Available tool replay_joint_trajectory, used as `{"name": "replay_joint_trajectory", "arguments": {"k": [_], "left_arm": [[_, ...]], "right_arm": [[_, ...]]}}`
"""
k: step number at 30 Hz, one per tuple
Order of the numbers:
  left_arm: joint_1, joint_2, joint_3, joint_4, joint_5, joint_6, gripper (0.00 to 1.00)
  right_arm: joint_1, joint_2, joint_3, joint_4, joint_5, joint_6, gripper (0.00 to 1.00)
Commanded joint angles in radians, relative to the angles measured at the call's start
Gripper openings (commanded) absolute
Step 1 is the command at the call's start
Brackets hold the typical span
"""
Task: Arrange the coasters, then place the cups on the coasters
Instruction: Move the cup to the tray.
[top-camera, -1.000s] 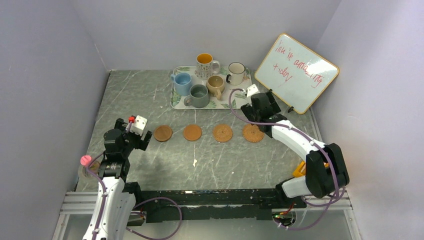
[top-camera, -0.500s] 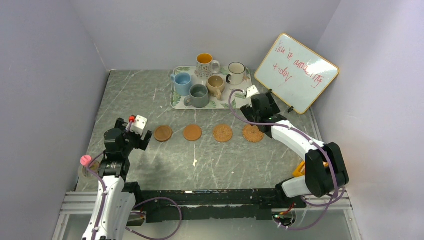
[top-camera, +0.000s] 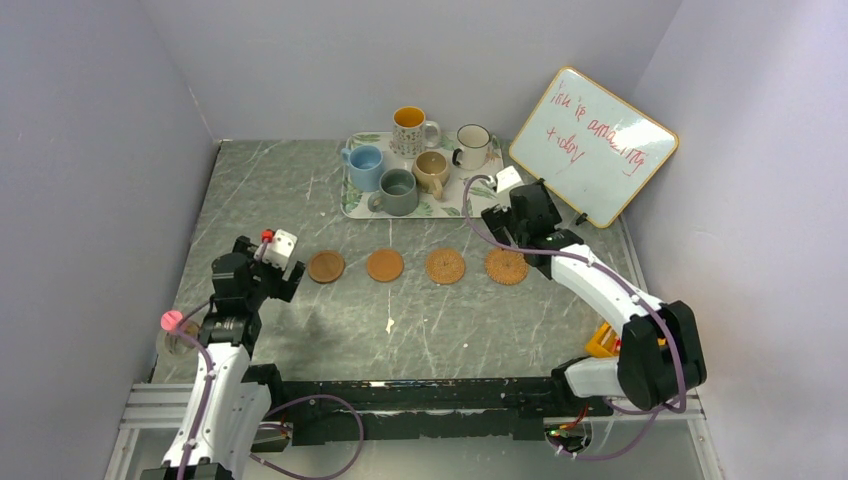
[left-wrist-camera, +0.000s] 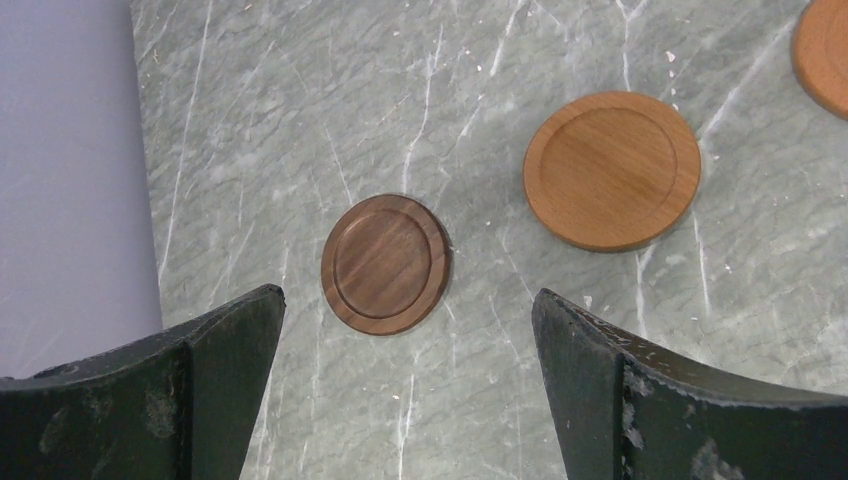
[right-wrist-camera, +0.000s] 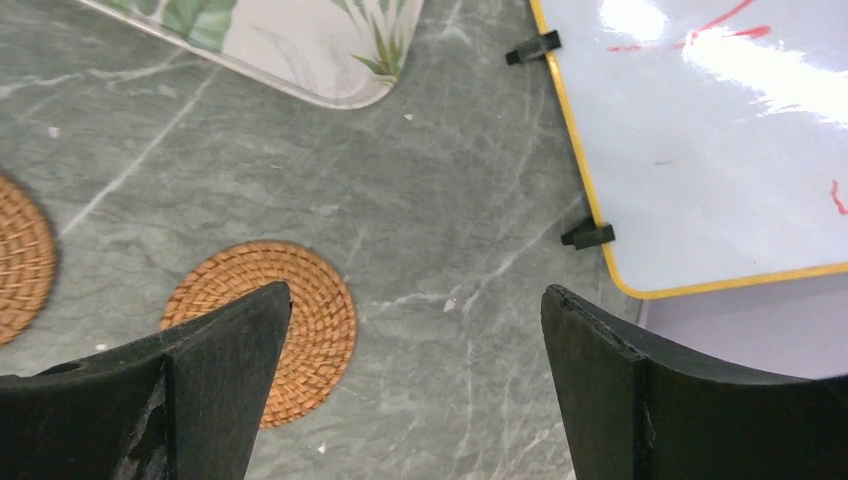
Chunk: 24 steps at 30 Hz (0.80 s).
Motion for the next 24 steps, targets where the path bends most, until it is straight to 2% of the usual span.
{"name": "replay_joint_trajectory", "arguments": {"k": [1,11,15,18,20,24], "left_arm": [[0.005,0.042,0.062,0.033,0.047,0.047,1.0],[-0.006,0.223,0.186,0.071,0.125,0.041,1.0],[-0.037,0.273,0.238,0.079,0.116,0.024,1.0],[-0.084,0.297,0.269,0.078,0.087,0.005,1.0],[-0.118,0.29,0.252,0.105,0.078,0.004,1.0],[-0.159,0.289,0.208,0.155,0.05,0.01,1.0]], "right_arm": [[0.007,-0.011,0.091,-0.077,-0.107,0.042,1.0],[0.236,0.14,0.316,-0.136,-0.051,0.003,1.0],[0.255,0.253,0.469,-0.221,-0.089,0.048,1.0],[0.256,0.272,0.481,-0.18,-0.13,0.037,1.0],[0.255,0.282,0.492,-0.148,-0.128,0.039,1.0],[0.256,0.326,0.58,-0.212,-0.128,0.087,1.0]]}}
